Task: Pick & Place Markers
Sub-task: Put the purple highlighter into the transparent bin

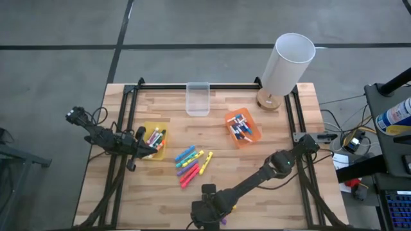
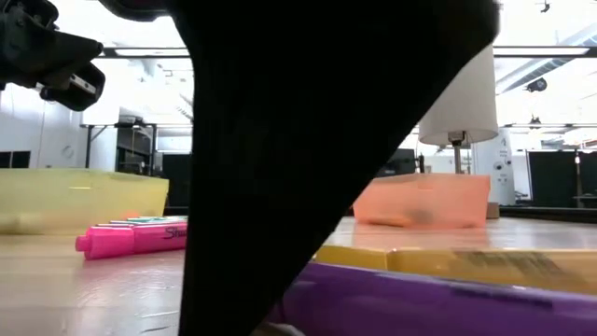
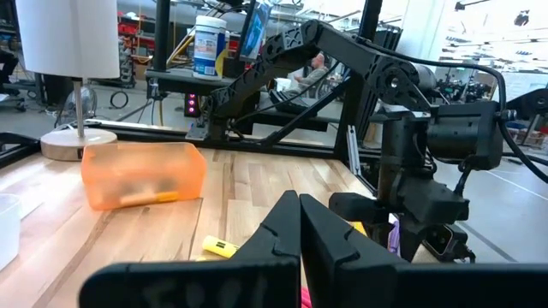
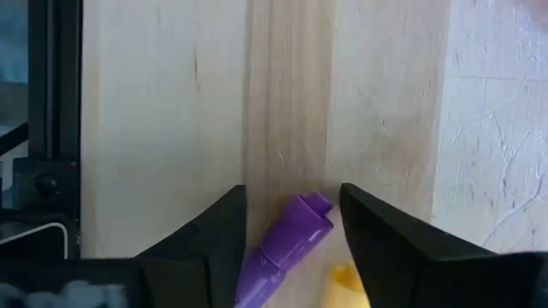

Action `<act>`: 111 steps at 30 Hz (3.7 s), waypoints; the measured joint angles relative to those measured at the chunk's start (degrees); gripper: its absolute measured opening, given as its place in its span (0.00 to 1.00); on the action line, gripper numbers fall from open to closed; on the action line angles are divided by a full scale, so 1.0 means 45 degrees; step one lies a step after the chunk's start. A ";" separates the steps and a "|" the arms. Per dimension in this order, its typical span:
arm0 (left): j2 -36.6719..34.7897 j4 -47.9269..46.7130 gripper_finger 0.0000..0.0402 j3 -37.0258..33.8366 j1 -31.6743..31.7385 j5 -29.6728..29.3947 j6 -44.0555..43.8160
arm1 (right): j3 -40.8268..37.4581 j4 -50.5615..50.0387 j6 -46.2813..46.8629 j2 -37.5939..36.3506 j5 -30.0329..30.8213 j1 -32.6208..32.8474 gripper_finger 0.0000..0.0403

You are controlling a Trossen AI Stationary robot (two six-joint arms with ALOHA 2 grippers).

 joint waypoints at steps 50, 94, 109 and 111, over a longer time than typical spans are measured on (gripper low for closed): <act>0.0005 0.0000 0.00 0.0000 -0.0003 -0.0002 -0.0004 | -0.0243 -0.5800 -0.1909 -0.0816 0.2516 -0.0725 0.48; 0.0005 0.0000 0.00 0.0005 -0.0005 -0.0005 -0.0005 | 0.0999 -0.5958 -0.4245 -0.0874 0.1761 -0.2409 0.36; 0.0005 -0.0002 0.00 0.0005 0.0000 -0.0001 -0.0003 | -0.0959 -0.5822 -0.4527 -0.0874 0.1737 -0.3060 0.34; 0.0005 -0.0001 0.00 0.0005 -0.0004 -0.0004 -0.0001 | -0.1136 -0.5799 -0.4526 -0.0874 0.1676 -0.3160 0.33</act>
